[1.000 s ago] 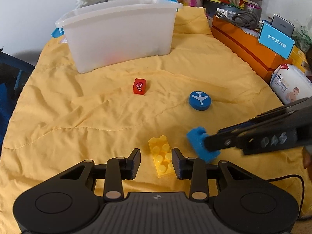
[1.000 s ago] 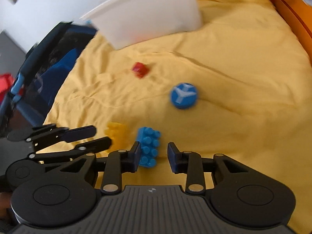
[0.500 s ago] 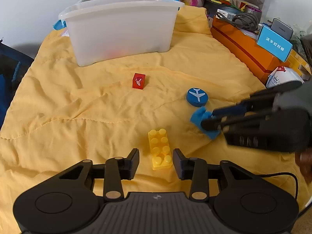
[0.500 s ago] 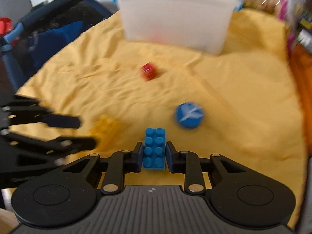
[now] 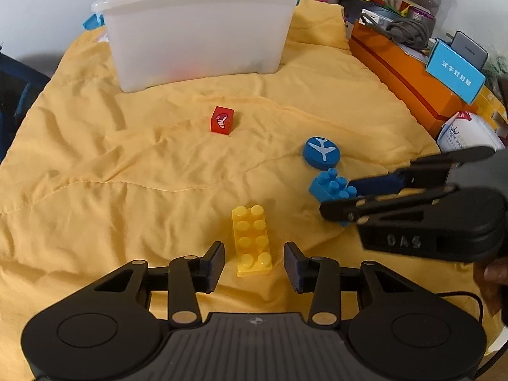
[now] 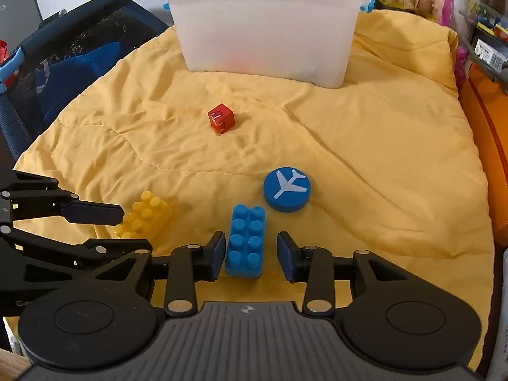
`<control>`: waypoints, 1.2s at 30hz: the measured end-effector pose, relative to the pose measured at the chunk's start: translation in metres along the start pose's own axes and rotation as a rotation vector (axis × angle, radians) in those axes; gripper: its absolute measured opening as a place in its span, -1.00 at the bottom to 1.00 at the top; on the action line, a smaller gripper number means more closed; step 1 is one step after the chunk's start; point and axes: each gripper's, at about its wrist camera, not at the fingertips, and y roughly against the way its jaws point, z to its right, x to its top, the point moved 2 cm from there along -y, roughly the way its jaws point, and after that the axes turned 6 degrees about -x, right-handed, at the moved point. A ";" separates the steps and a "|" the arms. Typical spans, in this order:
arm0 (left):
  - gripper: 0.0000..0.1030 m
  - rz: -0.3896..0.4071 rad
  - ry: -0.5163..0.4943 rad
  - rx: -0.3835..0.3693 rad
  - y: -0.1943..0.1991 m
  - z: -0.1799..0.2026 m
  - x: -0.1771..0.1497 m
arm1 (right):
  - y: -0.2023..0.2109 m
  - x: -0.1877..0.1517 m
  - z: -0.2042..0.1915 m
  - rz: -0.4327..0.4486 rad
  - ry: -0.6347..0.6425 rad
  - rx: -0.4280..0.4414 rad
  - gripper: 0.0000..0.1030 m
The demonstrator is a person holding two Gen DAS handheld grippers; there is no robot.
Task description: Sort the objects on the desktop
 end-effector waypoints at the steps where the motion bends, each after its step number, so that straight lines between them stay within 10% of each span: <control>1: -0.27 -0.006 -0.002 0.007 -0.002 0.000 -0.001 | -0.003 -0.002 0.000 -0.013 0.003 0.000 -0.23; 13: -0.47 0.144 -0.074 0.004 0.041 -0.001 0.038 | 0.035 0.030 0.006 0.111 0.017 -0.027 -0.47; 26: -0.46 0.347 -0.200 0.065 0.080 -0.017 0.176 | 0.065 0.142 0.026 0.337 0.029 -0.109 -0.47; 36: -0.47 0.346 -0.139 0.144 0.040 -0.060 0.248 | 0.025 0.223 0.035 0.356 0.014 -0.120 -0.46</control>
